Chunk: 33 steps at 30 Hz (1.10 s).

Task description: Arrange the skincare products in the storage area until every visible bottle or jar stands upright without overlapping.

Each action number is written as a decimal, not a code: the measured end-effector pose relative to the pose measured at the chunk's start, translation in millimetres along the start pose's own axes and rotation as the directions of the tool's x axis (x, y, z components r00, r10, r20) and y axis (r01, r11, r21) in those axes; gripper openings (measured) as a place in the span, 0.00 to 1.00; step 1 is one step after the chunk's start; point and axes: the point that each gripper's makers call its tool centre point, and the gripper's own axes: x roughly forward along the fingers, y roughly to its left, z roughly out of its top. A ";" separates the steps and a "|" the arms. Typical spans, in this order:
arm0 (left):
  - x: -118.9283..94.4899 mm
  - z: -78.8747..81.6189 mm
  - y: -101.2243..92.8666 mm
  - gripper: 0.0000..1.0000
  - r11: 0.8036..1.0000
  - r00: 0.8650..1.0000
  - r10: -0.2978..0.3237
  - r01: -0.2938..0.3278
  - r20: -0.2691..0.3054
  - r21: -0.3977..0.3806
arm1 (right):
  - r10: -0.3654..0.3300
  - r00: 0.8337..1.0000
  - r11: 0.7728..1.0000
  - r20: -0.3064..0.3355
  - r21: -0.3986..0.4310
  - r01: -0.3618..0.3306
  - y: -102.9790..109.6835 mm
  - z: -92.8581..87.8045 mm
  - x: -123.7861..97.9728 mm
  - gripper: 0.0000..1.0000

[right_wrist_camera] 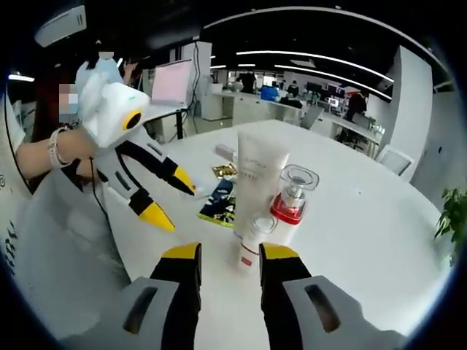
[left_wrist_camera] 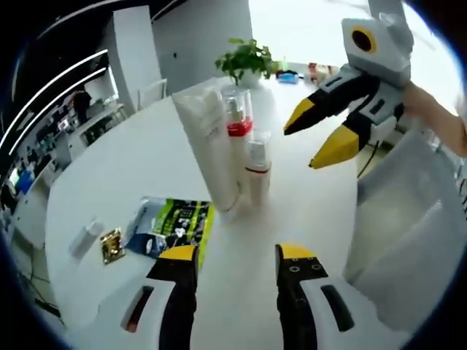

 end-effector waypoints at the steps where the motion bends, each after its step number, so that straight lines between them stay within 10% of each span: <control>1: -3.5 -0.4 1.9 0.39 1.000 1.000 0.009 -0.009 0.002 -0.001 | 0.001 1.000 1.000 -0.003 0.000 -0.001 0.7 0.9 -0.7 0.37; 33: -79.8 -15.2 19.1 0.83 0.993 0.993 0.114 -0.114 -0.014 -0.033 | -0.088 0.995 0.996 -0.038 0.026 0.089 2.0 17.7 -18.1 0.96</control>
